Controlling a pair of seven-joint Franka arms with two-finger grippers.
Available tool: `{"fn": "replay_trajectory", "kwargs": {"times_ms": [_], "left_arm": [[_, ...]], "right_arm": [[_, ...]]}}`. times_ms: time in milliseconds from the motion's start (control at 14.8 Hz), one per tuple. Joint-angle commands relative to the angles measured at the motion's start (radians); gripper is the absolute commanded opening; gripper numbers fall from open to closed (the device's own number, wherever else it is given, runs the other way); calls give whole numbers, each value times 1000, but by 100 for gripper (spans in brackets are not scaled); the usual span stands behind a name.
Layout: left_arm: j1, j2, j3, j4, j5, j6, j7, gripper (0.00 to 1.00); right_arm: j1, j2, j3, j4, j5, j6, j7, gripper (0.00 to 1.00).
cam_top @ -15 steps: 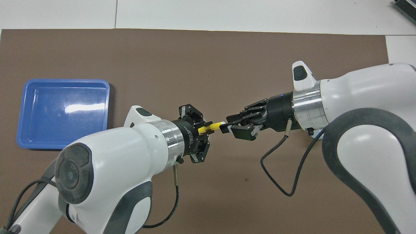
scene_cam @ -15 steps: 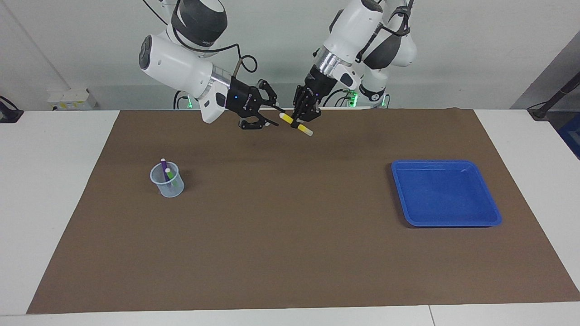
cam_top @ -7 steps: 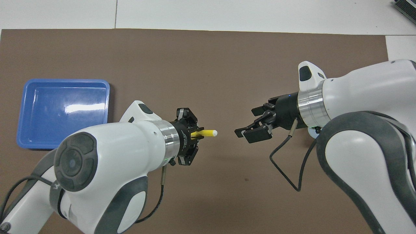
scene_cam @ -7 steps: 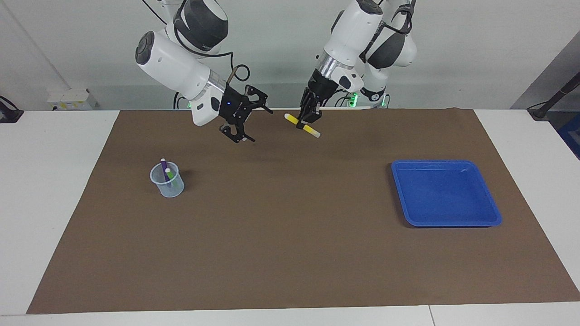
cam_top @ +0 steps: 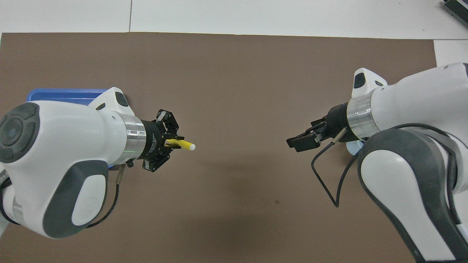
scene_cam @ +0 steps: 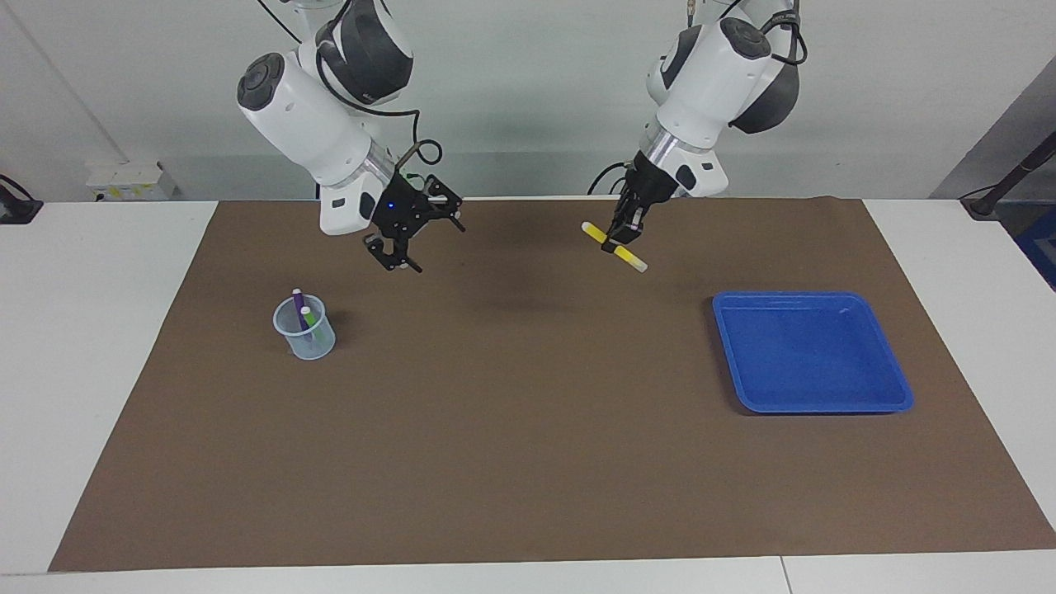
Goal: Right arm passes pens to left for tray arrangement
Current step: 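Move the yellow pen over the tray with the left gripper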
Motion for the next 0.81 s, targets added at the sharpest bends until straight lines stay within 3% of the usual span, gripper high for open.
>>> {"fn": "replay_trajectory", "kwargs": {"times_ms": [0, 270, 540, 743], "left_arm": [[106, -21, -6, 2, 11, -97, 242, 0], [266, -30, -3, 2, 58, -211, 665, 0], [395, -43, -3, -22, 152, -220, 1015, 0], [435, -23, -3, -50, 201, -193, 1245, 0]], "right_arm": [[-48, -13, 8, -13, -71, -25, 55, 100], [-93, -18, 8, -28, -180, -45, 56, 100], [-122, -20, 8, -43, -252, -44, 47, 100], [-145, -15, 10, -60, -300, -30, 40, 100]]}}
